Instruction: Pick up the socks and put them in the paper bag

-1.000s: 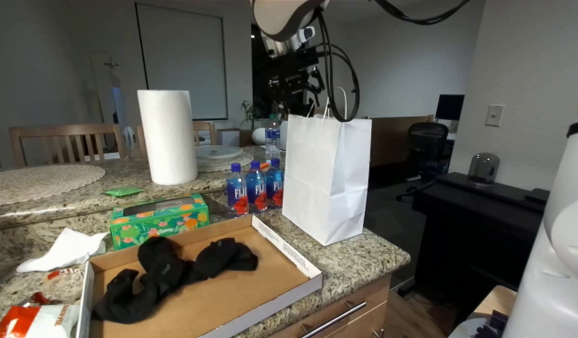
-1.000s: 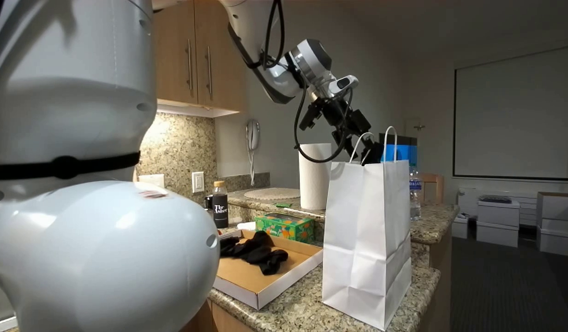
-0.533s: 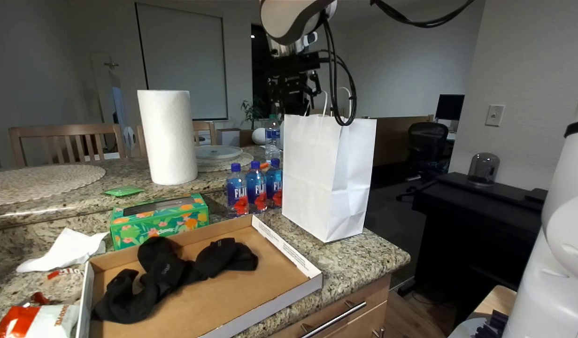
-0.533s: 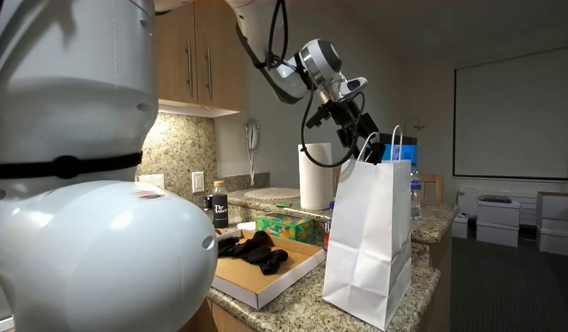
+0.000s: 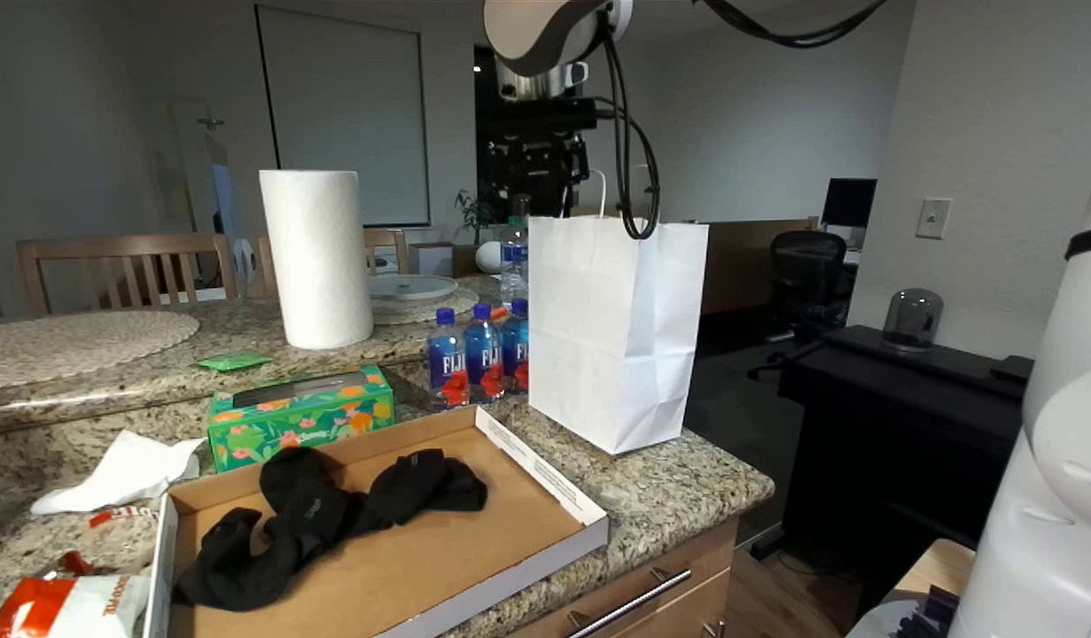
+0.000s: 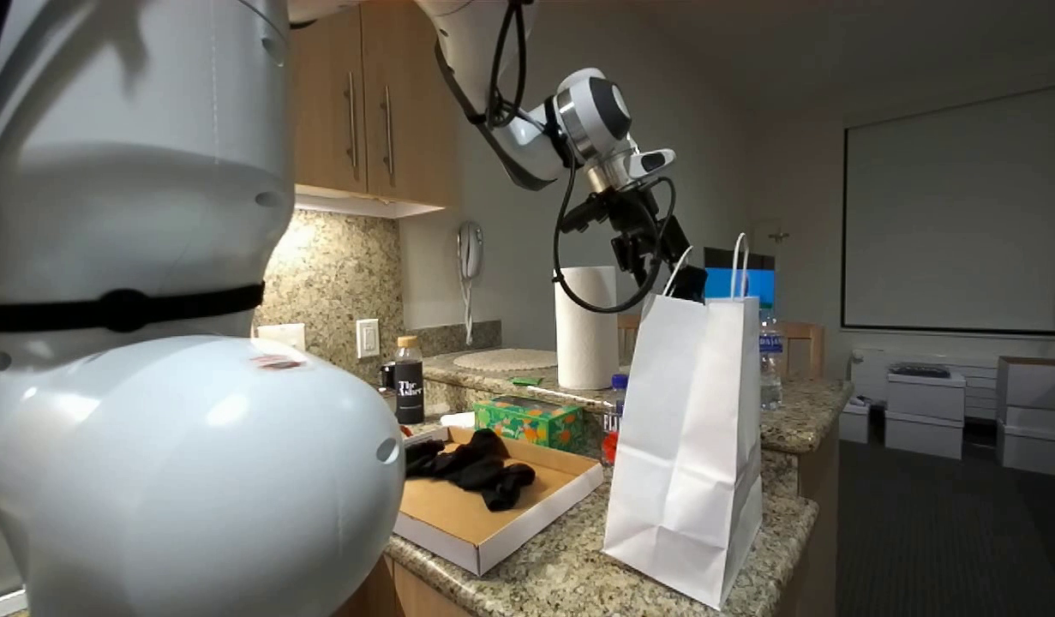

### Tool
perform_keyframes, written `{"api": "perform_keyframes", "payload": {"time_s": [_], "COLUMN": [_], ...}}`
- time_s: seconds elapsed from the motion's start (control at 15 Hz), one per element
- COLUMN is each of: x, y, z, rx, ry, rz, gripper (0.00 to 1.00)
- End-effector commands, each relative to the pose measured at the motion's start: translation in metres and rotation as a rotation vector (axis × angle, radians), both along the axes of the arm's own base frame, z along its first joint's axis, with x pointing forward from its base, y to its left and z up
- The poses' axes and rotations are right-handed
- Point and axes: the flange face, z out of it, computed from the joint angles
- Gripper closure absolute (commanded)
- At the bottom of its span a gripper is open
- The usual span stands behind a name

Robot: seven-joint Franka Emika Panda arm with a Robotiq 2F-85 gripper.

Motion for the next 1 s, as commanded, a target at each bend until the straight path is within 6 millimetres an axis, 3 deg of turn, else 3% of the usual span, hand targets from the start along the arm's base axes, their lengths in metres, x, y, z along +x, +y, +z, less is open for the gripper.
{"api": "perform_keyframes", "payload": {"time_s": [0.0, 0.73, 0.93], "x": [-0.011, -0.034, -0.029], "y": [0.007, 0.028, 0.031], "z": [0.006, 0.025, 0.029], "rx": [0.048, 0.055, 0.044], "ry": [0.032, 0.057, 0.038], "rz": [0.080, 0.172, 0.156], "gripper": [0.00, 0.00, 0.00]}}
